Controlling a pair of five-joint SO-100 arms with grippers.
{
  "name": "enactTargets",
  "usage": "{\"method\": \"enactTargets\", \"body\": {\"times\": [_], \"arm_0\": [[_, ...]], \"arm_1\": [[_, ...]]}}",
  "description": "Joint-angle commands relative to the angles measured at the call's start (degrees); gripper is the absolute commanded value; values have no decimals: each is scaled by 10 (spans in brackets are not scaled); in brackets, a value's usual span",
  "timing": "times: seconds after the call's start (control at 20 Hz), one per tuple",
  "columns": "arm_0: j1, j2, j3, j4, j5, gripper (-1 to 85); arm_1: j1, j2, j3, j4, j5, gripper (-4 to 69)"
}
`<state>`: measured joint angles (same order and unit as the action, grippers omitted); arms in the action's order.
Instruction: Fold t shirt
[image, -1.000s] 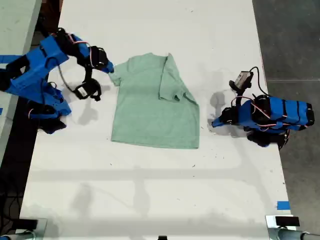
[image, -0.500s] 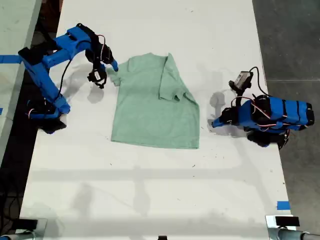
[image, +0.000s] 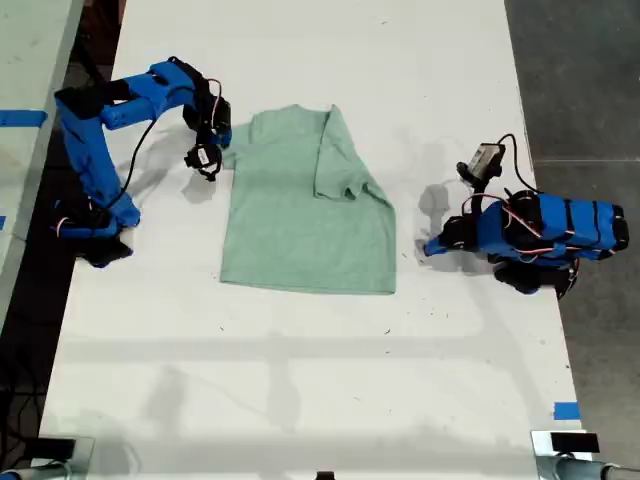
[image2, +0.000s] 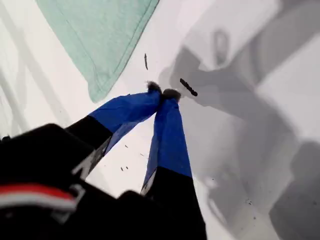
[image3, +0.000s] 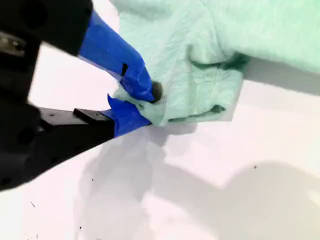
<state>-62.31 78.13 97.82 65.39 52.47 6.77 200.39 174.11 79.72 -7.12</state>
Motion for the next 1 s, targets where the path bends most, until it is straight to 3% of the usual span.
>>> {"method": "enactTargets", "body": {"times": [0.0, 0.2, 0.3, 0.5, 0.65, 0.8, 0.85, 0.9, 0.95], "arm_0": [[17, 41, -27, 43, -19, 0], [99, 69, -221, 190, -79, 0], [152, 55, -309, 220, -109, 0], [272, -59, -435, 213, -176, 0], [315, -149, -480, 156, -201, 5], [330, -198, -482, 111, -202, 196], [329, -192, -483, 112, -200, 199], [324, -169, -483, 123, -197, 183], [314, -129, -482, 146, -198, 37]], "arm_1": [[-4, 3, 24, 0, 4, 11], [-5, 3, 24, 0, 5, 11], [-7, 3, 24, 0, 8, 11], [-8, 3, 24, 0, 9, 11], [-9, 3, 24, 0, 9, 11], [-11, 3, 24, 0, 8, 11], [-11, 3, 24, 0, 8, 11], [-11, 3, 24, 0, 7, 11], [-11, 3, 24, 0, 7, 11]]}}
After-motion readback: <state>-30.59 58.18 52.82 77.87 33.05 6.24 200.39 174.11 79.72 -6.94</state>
